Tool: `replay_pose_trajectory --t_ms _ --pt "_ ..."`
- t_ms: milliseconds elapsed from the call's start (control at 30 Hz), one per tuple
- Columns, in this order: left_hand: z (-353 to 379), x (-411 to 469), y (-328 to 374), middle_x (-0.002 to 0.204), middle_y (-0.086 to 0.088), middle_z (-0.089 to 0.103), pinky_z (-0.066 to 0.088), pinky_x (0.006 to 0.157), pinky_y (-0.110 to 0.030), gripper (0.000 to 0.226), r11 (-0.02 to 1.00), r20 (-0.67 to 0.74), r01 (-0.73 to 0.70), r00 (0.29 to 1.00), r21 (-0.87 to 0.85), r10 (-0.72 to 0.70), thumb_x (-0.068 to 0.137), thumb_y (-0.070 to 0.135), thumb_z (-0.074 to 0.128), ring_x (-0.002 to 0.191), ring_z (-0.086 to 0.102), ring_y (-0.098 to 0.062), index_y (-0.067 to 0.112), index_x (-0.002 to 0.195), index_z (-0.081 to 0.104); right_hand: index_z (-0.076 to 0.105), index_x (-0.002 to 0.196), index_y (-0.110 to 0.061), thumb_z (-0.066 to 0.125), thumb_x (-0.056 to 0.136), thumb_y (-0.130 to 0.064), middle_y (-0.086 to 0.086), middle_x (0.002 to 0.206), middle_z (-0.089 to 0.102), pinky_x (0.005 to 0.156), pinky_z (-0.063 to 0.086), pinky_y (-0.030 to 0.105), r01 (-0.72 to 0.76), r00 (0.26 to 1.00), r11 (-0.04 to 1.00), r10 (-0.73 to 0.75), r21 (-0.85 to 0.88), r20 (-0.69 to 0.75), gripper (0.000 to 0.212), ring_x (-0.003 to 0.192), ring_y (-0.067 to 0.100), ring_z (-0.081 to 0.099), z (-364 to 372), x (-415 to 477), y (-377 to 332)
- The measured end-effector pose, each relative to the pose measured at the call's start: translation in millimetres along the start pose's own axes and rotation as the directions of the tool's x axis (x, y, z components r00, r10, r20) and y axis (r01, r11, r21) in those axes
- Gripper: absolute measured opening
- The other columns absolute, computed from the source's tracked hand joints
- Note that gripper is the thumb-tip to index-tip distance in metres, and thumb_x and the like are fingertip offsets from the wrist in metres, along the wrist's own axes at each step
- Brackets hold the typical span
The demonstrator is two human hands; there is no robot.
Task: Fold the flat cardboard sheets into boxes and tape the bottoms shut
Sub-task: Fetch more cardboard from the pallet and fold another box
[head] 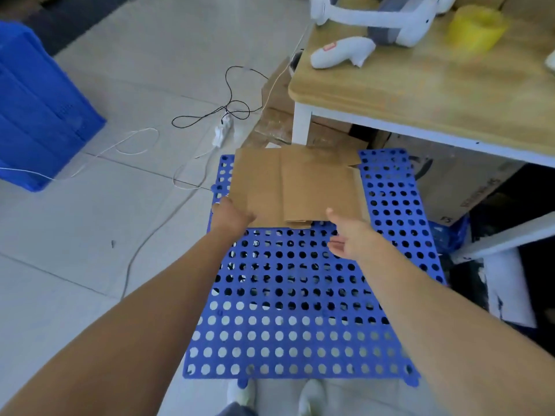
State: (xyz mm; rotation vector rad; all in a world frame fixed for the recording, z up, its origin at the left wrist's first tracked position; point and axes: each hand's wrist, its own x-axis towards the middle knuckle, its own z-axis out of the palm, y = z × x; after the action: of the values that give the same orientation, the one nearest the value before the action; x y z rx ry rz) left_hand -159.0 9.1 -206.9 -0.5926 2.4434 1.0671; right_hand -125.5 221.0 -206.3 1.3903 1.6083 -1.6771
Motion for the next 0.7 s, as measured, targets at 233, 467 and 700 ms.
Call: replay_pose_trajectory --t_ms 233,467,700 --pt "13.9 41.9 -4.2 0.13 -0.019 0.052 0.046 0.095 -0.041 0.059 0.95 -0.014 0.19 0.98 -0.248 -0.2 0.083 0.026 0.071 0.112 0.055 -0.033 -0.001 0.129 0.046 0.04 0.133 -0.005 0.064 0.089 -0.029 0.017 0.131 0.054 0.1 0.046 0.037 -0.076 0.99 0.865 0.008 0.496 0.139 0.055 0.119 0.026 0.054 21.6 29.5 3.7" --pt "18.7 65.7 -6.8 0.124 -0.014 0.053 0.047 0.094 -0.045 0.06 0.918 -0.009 0.257 0.962 -0.303 -0.272 0.081 0.03 0.072 0.112 0.053 -0.031 0.001 0.128 0.046 0.039 0.136 -0.009 0.065 0.089 -0.023 0.011 0.133 0.053 0.1 0.043 0.037 -0.103 0.992 0.779 0.032 0.619 0.125 0.056 0.122 0.025 0.051 29.9 44.7 -3.5" --pt "10.9 56.9 -4.0 0.11 -0.01 0.062 0.05 0.089 -0.039 0.047 0.826 0.082 0.276 0.959 -0.492 -0.272 0.079 0.016 0.076 0.098 0.061 -0.027 -0.001 0.116 0.053 0.044 0.132 -0.009 0.064 0.09 -0.018 0.009 0.133 0.055 0.099 0.041 0.032 -0.041 0.994 0.783 -0.029 0.621 0.103 0.048 0.124 0.022 0.05 18.1 34.4 -7.7"
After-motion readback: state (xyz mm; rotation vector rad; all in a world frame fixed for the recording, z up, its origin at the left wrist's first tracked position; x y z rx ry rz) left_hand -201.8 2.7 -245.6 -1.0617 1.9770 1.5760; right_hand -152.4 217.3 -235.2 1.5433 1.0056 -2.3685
